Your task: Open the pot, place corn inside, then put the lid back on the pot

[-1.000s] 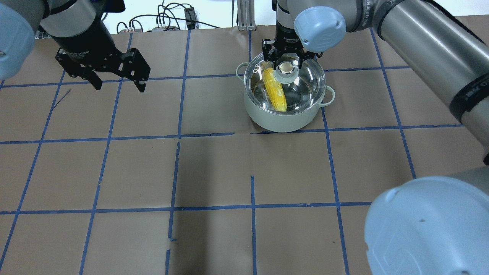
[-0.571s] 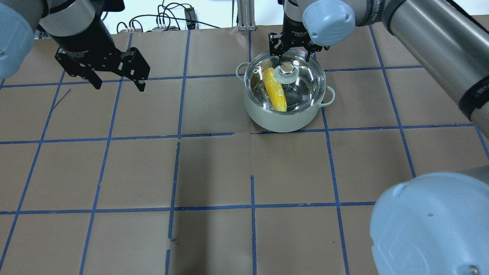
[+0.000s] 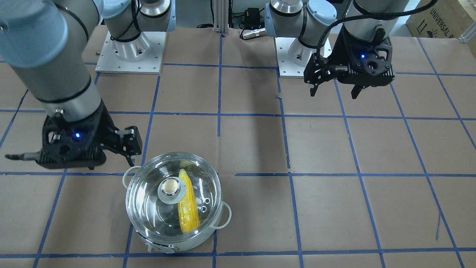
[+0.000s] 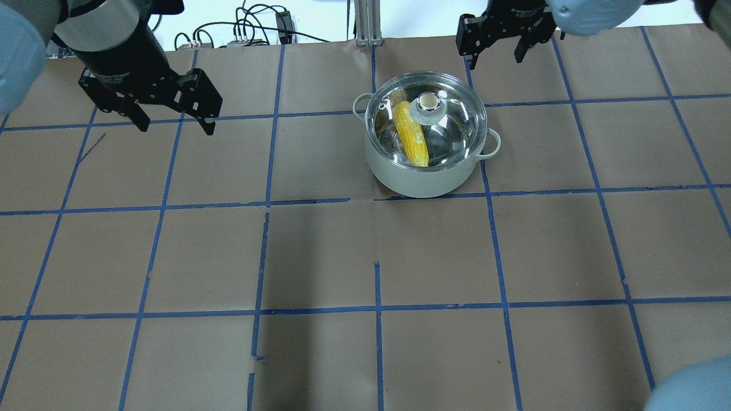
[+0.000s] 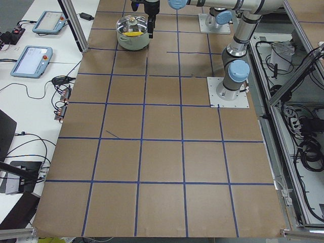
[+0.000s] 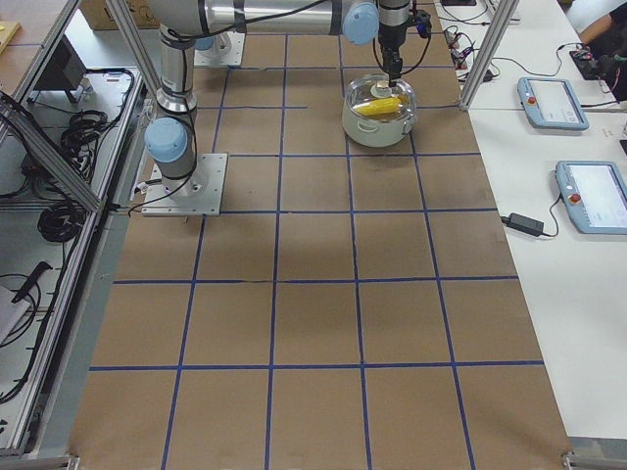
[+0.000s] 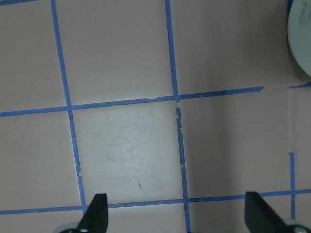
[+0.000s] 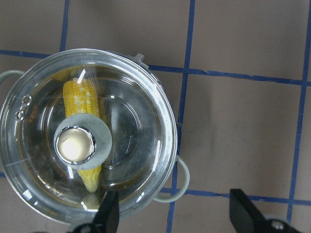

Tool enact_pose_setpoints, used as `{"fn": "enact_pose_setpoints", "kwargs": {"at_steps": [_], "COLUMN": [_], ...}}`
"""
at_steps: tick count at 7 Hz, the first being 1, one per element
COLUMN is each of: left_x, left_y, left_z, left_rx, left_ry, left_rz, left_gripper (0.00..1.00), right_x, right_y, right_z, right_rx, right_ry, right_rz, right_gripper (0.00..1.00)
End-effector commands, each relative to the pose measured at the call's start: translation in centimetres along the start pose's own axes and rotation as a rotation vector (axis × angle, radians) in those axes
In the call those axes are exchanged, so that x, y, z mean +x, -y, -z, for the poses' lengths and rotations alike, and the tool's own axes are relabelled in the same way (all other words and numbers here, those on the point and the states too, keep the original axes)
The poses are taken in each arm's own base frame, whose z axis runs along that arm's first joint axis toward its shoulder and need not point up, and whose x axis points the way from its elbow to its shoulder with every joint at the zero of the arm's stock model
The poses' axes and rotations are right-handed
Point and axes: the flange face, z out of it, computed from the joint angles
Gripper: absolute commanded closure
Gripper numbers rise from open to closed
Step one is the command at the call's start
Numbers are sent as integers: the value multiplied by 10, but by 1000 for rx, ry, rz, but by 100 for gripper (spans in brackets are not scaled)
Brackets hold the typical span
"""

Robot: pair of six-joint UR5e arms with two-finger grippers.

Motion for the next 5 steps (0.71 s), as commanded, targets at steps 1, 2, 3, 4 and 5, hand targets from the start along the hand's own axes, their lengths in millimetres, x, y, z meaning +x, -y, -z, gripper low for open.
{"fn": "enact_pose_setpoints", "kwargs": {"at_steps": [1,2,3,4,5], "left_x": [0,0,0,0,0], "left_y": [0,0,-1,0,0], "left_z": [1,2,4,1,1], "left_rx": [-2,-2,-8,-13,-13], "left_ry": [1,1,2,2,2], "left_rz": [0,1,1,1,1], "left_gripper": [0,0,0,0,0], "right_x": [4,1,-2,-3,-3], "right_y": [-61,-92,-117,-128,-130], "right_z": [38,55,64,63,61], "right_rx": [21,14,-56,-124,-136], "right_ry": [32,32,38,45,45], "right_rz": [-10,-11,-10,-12,-12], "right_gripper": [12,7,7,7,7]}}
